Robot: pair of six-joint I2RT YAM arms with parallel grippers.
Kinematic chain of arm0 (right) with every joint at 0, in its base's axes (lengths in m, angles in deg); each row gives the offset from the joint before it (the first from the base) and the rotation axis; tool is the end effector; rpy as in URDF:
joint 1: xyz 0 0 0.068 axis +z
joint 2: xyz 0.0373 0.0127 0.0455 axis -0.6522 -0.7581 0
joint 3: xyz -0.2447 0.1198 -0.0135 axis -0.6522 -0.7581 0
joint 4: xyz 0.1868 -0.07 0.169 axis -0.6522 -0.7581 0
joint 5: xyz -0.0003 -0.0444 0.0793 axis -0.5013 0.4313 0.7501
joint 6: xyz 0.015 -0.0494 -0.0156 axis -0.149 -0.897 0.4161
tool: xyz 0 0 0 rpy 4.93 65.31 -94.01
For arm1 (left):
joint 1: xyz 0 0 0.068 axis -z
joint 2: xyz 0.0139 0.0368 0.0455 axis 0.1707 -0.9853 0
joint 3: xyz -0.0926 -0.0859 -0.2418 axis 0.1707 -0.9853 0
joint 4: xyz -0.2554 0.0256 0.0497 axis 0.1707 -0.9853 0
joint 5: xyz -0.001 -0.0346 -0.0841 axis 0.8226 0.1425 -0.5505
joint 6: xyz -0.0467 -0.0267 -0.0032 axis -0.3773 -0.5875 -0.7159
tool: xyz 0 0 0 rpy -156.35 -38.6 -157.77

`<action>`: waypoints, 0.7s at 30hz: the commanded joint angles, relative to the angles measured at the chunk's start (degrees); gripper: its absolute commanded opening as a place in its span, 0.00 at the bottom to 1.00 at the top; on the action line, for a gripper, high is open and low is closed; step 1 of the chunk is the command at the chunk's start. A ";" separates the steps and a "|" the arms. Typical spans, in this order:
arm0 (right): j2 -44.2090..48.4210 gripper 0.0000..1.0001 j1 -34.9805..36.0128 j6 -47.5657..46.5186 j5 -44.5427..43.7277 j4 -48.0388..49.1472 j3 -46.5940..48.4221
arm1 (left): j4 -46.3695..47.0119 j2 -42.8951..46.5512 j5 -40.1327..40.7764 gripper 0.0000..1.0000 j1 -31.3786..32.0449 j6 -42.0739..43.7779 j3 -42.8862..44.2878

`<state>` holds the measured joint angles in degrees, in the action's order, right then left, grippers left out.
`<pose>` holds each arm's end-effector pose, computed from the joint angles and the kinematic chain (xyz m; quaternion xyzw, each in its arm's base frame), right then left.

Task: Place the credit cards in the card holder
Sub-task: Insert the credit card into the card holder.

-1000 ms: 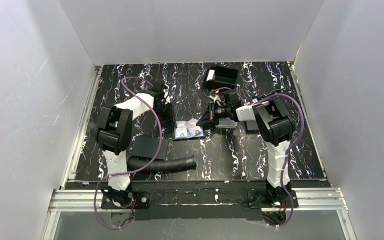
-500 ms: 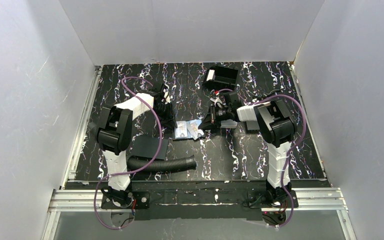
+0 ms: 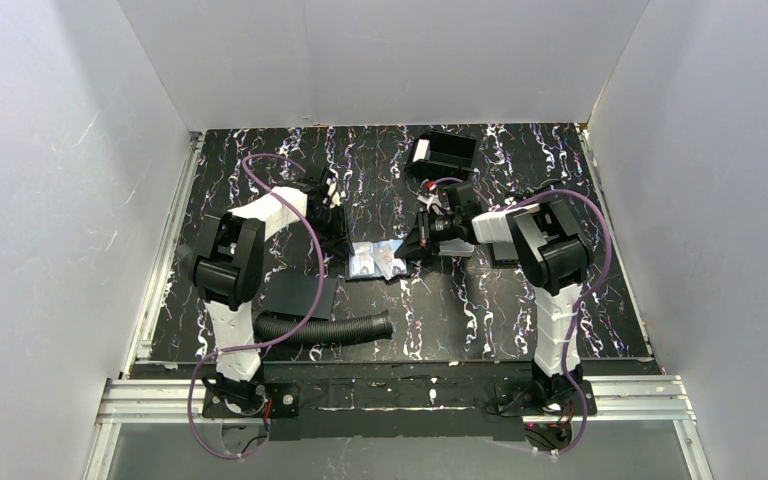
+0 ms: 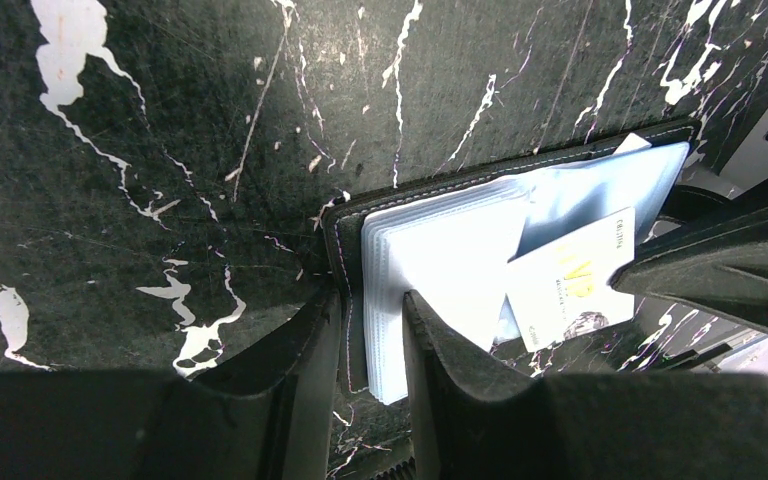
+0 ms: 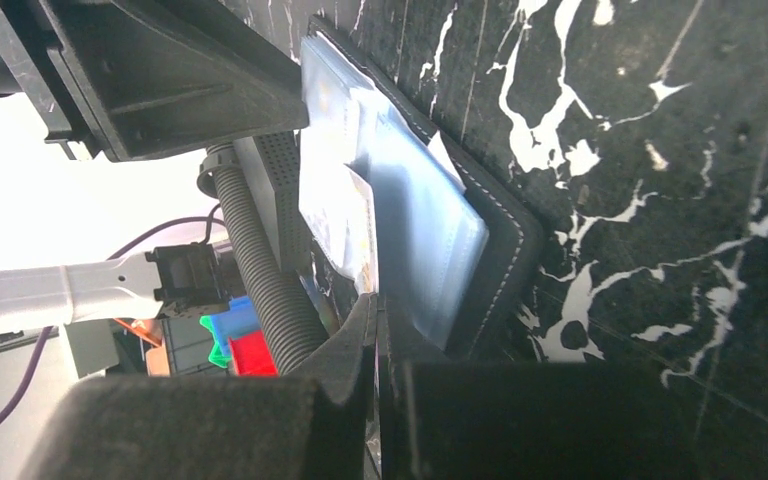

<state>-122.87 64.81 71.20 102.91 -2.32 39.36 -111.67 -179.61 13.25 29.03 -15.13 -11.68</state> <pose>0.3622 0.1928 0.1081 -0.0603 0.8440 0.5261 0.0854 0.3745 -0.1420 0.1600 -0.0294 0.9672 -0.2174 0.1282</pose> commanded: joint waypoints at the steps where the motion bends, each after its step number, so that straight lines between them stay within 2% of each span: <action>1: 0.59 0.01 0.91 2.57 0.00 3.14 0.91 | -1.09 -2.12 4.81 0.26 0.67 1.09 -2.99; 6: 0.91 0.01 1.29 5.29 -3.19 3.94 0.53 | -0.51 -1.66 4.23 0.26 0.83 0.53 -3.57; 12: 1.43 0.01 1.29 13.05 -6.60 13.85 -3.09 | -0.22 -1.27 4.09 0.26 0.76 0.40 -4.39; 21: 1.64 0.01 1.92 19.55 -11.15 25.33 -7.75 | 0.53 -0.64 2.80 0.26 0.76 -0.71 -5.23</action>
<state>-122.87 65.99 87.04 95.88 14.92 33.38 -109.17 -178.46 12.84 29.03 -16.30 -13.76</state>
